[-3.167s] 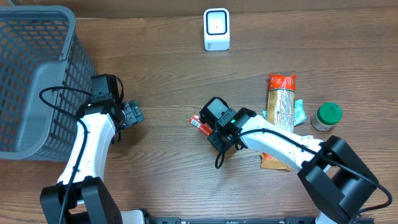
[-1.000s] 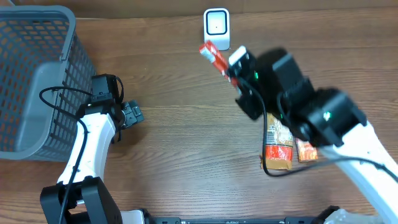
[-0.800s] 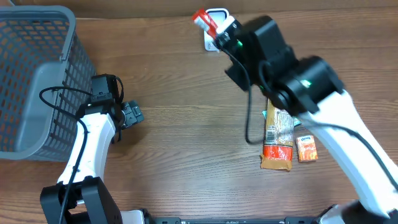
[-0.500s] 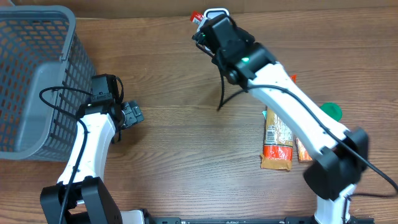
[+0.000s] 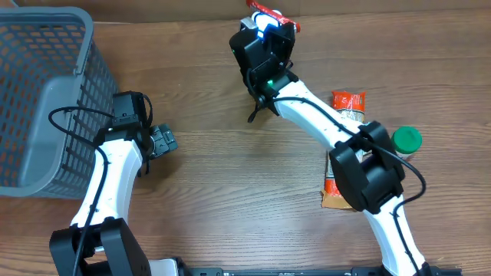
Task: Scan the item barcode
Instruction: 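Hold the red stick packet in front of the scanner window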
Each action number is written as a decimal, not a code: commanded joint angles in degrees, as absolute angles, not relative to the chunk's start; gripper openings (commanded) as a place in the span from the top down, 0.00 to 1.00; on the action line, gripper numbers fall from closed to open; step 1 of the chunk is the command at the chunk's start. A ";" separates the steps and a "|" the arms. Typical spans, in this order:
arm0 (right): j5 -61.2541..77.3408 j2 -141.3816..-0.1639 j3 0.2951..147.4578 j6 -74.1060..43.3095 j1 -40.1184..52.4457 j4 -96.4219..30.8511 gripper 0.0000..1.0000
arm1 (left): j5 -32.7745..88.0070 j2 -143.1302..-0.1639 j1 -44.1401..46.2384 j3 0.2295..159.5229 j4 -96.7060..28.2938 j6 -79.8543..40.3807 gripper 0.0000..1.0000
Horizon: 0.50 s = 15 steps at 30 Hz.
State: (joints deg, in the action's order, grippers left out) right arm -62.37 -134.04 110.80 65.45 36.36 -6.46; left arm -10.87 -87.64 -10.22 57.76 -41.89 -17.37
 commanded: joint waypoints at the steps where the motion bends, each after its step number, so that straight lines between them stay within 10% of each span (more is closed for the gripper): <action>1: -67.59 -136.88 111.48 70.89 35.51 -2.55 0.97 | -10.48 -87.42 -10.07 58.76 -41.71 -16.88 0.00; 15: -73.87 -145.05 111.48 74.00 33.30 3.86 0.97 | -10.48 -87.42 -10.07 58.76 -41.71 -16.88 0.00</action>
State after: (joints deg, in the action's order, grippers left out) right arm -72.03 -143.92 110.80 73.76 32.97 3.38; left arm -10.87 -87.64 -10.22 57.74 -41.91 -17.39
